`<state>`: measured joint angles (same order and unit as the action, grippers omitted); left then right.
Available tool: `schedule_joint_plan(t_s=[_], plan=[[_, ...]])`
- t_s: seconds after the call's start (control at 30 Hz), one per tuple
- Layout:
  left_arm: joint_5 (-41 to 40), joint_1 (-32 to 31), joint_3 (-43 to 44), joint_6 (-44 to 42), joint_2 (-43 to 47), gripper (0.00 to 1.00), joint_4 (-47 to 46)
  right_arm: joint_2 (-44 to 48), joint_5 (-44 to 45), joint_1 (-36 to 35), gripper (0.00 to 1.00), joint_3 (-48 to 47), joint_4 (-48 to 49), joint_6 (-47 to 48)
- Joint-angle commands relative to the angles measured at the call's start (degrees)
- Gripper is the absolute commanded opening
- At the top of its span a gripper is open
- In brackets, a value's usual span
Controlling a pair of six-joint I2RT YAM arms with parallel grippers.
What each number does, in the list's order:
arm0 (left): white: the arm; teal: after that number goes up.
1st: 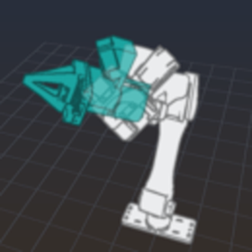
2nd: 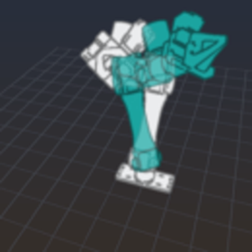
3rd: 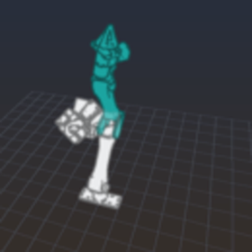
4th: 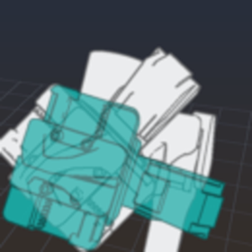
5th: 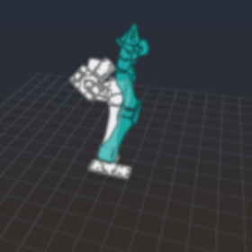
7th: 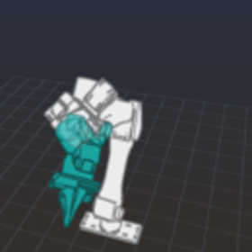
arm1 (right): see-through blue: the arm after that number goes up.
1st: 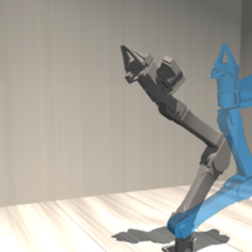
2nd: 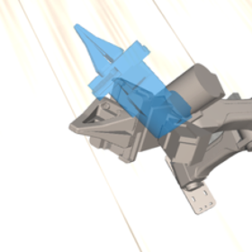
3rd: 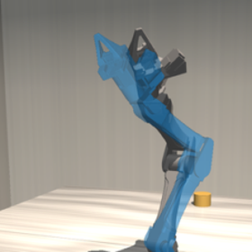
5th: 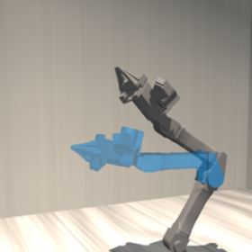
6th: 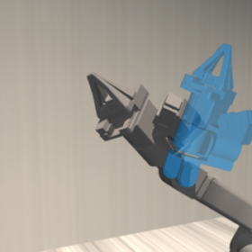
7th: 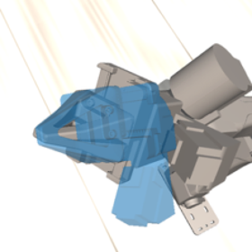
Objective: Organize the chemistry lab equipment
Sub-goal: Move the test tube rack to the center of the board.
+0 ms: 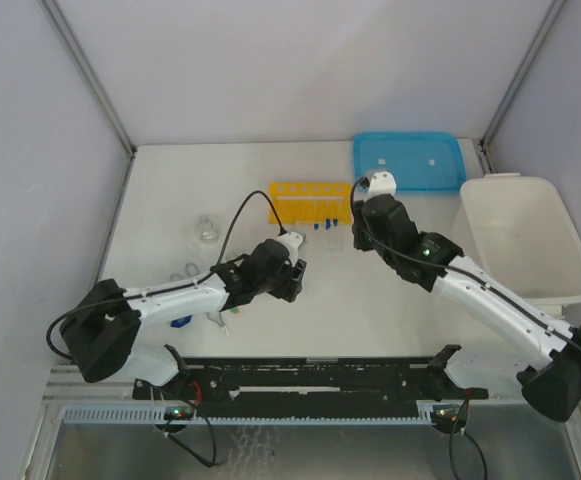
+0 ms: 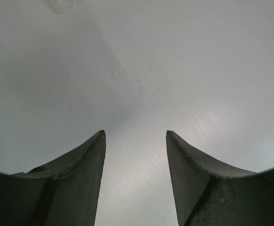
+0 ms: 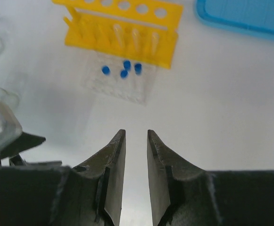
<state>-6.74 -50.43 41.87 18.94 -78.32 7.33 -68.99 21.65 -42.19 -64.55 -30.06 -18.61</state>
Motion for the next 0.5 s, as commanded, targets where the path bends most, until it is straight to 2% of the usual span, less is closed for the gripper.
schedule_joint_plan(t_s=[0.0,0.13,0.33,0.47], plan=[[4.67,0.34,6.35,0.80,-4.67,0.55,-4.56,5.80,3.18,-0.89,0.23,8.39,0.43,-3.70],[6.74,0.34,9.31,1.17,-9.01,0.37,-5.37,11.40,5.21,-1.57,0.23,14.65,0.93,-5.58],[8.26,0.34,14.13,1.26,-15.83,0.23,-4.61,19.36,8.53,-1.49,0.22,22.01,2.99,-6.77],[8.13,0.34,16.24,1.59,-19.24,0.03,-4.23,24.42,10.30,-1.40,0.22,24.64,3.25,-7.72]])
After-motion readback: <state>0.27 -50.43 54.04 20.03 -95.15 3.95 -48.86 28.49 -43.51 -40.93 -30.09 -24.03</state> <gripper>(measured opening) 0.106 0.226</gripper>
